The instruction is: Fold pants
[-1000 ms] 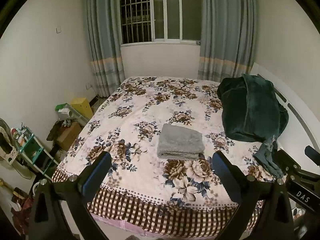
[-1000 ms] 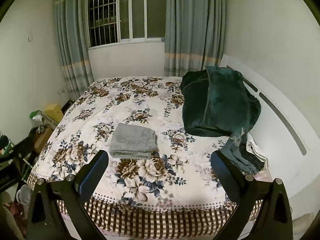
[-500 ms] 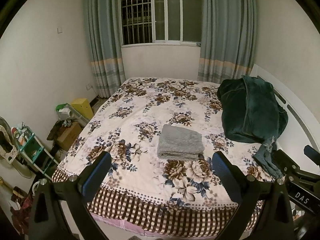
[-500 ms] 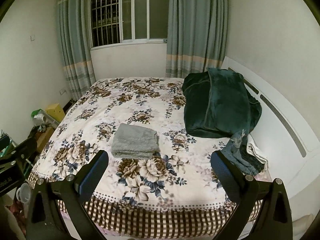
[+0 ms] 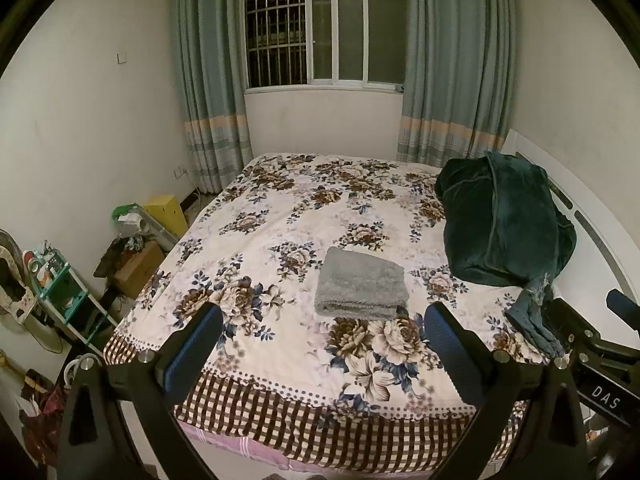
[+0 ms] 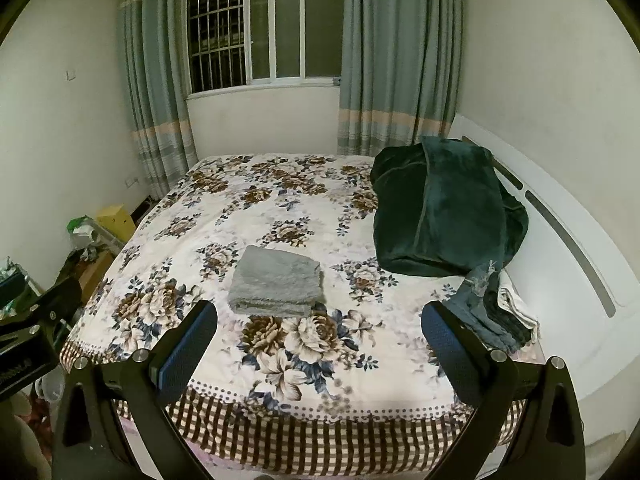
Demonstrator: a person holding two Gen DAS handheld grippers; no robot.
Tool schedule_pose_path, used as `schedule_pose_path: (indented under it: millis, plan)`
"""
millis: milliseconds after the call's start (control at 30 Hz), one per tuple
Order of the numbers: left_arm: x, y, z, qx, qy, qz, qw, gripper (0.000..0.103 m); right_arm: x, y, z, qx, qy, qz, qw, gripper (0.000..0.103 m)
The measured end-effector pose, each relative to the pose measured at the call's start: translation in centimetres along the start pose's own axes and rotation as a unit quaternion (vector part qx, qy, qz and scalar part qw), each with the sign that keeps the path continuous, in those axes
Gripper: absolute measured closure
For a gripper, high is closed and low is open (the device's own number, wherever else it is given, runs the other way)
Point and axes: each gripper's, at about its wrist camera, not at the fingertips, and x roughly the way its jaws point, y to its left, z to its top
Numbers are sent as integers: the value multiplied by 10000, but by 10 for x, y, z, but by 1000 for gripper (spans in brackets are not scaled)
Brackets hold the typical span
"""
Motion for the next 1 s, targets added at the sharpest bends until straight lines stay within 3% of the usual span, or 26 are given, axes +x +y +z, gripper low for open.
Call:
schedule_pose_path:
  millis: [1000]
  plan:
    - [-5,1,1,-5,-37,15,10000,0,5,5,-5,19,28,28,10000,0]
